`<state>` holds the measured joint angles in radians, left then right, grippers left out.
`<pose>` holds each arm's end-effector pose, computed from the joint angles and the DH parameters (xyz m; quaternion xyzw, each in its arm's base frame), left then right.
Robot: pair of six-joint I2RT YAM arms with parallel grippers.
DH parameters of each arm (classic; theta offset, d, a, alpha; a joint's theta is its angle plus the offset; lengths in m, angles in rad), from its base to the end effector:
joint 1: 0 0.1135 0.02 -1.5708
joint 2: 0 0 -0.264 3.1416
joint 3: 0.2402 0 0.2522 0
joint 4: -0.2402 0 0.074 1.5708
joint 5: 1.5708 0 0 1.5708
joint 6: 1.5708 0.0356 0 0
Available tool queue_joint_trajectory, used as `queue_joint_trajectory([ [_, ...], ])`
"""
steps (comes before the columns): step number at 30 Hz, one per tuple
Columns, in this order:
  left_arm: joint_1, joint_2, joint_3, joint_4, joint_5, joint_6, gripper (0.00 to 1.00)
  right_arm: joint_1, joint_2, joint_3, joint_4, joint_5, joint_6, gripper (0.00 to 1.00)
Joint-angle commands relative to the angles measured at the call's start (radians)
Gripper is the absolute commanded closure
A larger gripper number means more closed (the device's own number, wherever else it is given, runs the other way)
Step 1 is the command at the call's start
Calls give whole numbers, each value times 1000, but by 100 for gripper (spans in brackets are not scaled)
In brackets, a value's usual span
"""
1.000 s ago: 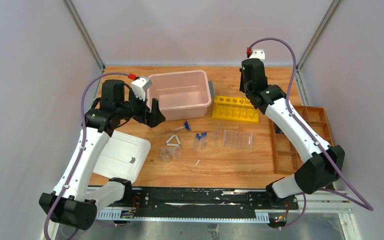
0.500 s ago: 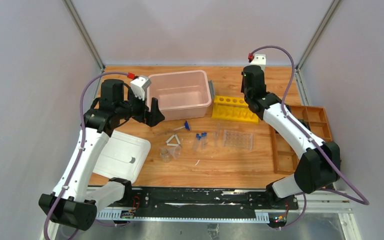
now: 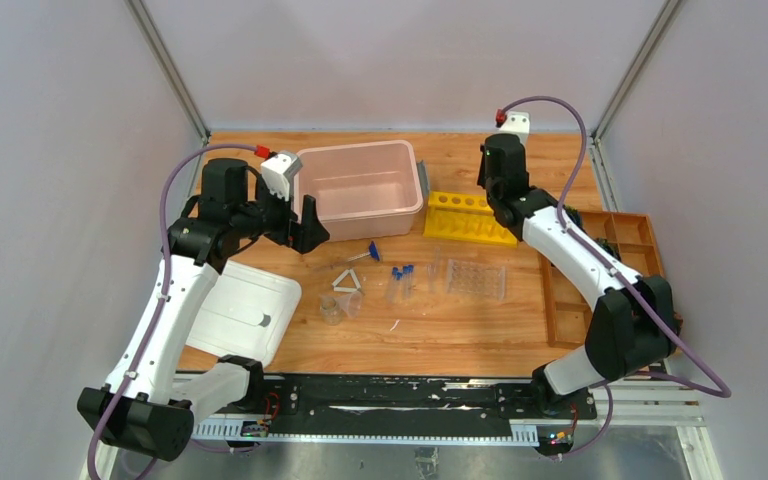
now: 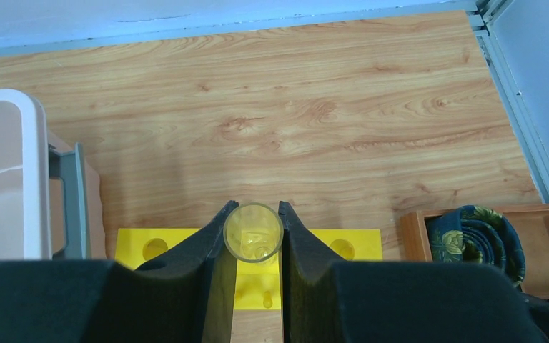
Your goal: Organize the chemistry lab equipment
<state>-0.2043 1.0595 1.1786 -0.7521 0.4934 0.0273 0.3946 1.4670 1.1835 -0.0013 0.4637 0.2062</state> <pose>0.2040 -0.0595 0.3701 0.2096 0.8465 -0.2557 0.4173 0.3257 0.1184 0.3354 0.0639 0.7884 -0.0030 0.6118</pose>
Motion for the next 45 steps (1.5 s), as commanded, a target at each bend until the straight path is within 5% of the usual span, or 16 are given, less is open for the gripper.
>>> queue_joint_trajectory([
  [1,-4,4,12,2,7,2,0,-18,16,-23,27,-10,27,100],
  [19,-4,-1,27,1,-14,4,0,-19,82,-68,62,13,32,99],
  [27,-4,-26,48,-6,-55,46,0,-19,109,-108,73,15,65,78],
  [32,-4,-31,50,-9,-55,47,0,-19,92,-97,49,5,69,56],
  [39,-4,-25,76,-25,-72,50,0,-19,-46,-88,3,-19,101,50],
  [42,-3,-25,85,-26,-72,50,0,-17,-115,-57,-86,-51,140,37],
  [45,-3,-25,96,-34,-73,53,0,-4,-153,19,-235,-98,205,38],
])
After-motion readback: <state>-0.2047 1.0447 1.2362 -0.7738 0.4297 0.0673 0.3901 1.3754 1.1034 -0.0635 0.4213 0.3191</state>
